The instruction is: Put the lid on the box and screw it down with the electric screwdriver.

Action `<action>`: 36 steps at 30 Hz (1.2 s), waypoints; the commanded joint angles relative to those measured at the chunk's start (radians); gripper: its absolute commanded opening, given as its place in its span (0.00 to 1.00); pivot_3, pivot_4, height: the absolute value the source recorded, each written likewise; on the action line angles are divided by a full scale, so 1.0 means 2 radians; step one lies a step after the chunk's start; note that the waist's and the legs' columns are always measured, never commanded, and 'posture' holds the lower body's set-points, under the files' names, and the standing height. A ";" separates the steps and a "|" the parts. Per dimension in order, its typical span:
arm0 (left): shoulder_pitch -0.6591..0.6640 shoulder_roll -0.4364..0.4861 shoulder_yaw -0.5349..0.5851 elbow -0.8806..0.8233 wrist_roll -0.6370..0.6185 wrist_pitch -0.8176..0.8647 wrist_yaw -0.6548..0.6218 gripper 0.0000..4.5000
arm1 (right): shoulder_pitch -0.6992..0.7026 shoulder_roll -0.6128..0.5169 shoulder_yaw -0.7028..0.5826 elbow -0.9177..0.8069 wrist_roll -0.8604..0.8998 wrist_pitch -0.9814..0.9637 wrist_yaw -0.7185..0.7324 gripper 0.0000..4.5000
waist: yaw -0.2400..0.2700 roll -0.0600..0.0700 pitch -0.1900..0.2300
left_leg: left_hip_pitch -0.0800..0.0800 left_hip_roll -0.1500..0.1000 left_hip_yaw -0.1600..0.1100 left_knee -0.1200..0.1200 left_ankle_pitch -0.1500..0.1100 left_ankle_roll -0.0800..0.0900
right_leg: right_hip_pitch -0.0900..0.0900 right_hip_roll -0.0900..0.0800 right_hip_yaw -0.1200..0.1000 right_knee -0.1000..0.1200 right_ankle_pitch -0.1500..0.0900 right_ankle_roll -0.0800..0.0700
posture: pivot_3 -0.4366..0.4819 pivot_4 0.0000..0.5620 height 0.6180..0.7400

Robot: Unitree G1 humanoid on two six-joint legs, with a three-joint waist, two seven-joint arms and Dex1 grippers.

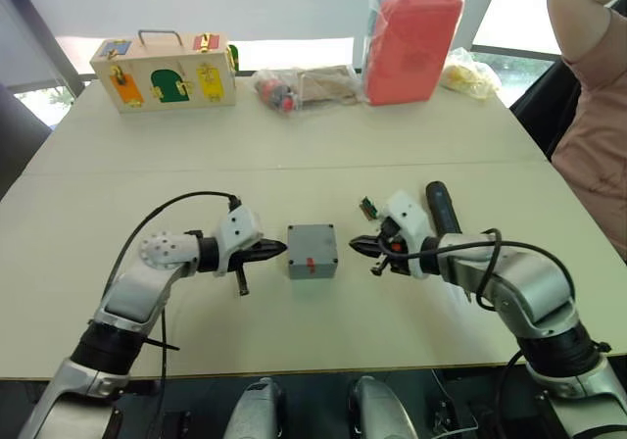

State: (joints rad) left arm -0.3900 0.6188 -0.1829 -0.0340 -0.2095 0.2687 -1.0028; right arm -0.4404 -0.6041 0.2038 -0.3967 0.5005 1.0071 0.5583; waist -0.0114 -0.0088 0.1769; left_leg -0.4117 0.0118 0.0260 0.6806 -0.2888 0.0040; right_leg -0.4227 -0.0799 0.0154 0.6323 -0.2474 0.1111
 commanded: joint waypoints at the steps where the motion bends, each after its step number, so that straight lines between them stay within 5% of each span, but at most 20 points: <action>1: -0.021 -0.011 -0.009 0.019 0.010 -0.023 -0.007 0.00 | -0.006 0.018 0.011 -0.009 -0.001 -0.003 0.004 0.01 | 0.000 0.000 0.000 | 0.000 0.000 0.000 0.000 0.000 0.000 | 0.000 0.000 0.000 0.000 0.000 0.000 | 0.48 0.27 0.92; 11: -0.081 -0.053 -0.025 0.100 0.038 -0.055 -0.016 0.00 | -0.002 0.037 0.030 -0.046 0.018 0.041 0.016 0.01 | 0.000 0.000 0.000 | 0.000 -0.001 0.000 0.000 0.000 0.000 | 0.000 0.000 0.000 0.000 0.000 0.000 | 0.48 0.27 0.92; 17: -0.092 -0.027 -0.014 0.131 0.055 -0.084 -0.033 0.00 | -0.021 -0.007 0.017 -0.059 0.000 0.050 0.018 0.01 | -0.001 0.000 0.000 | 0.000 0.000 0.000 0.000 0.000 0.000 | 0.000 0.000 0.000 0.000 0.000 0.000 | 0.48 0.27 0.92; 26: -0.029 0.037 0.001 0.049 0.016 -0.061 -0.096 0.00 | -0.057 -0.013 -0.011 0.014 -0.024 0.007 0.022 0.01 | 0.000 0.000 0.000 | 0.000 0.000 0.000 0.000 0.000 0.000 | 0.000 0.000 0.000 0.000 0.000 0.000 | 0.48 0.27 0.92; 36: -0.022 0.011 -0.008 0.012 0.011 -0.026 -0.070 0.00 | -0.049 0.052 0.028 0.075 -0.046 -0.036 0.030 0.01 | 0.000 0.000 0.000 | 0.000 0.000 0.000 0.000 0.000 0.000 | 0.000 0.000 0.000 0.001 0.000 0.000 | 0.48 0.27 0.92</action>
State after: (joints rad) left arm -0.4080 0.6445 -0.2097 0.0058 -0.1921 0.2270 -1.1530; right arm -0.5396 -0.5136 0.2622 -0.2246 0.4081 0.9502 0.6115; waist -0.0118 -0.0091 0.1767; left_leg -0.4117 0.0110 0.0259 0.6815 -0.2888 0.0040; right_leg -0.4227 -0.0806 0.0151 0.6336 -0.2469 0.1119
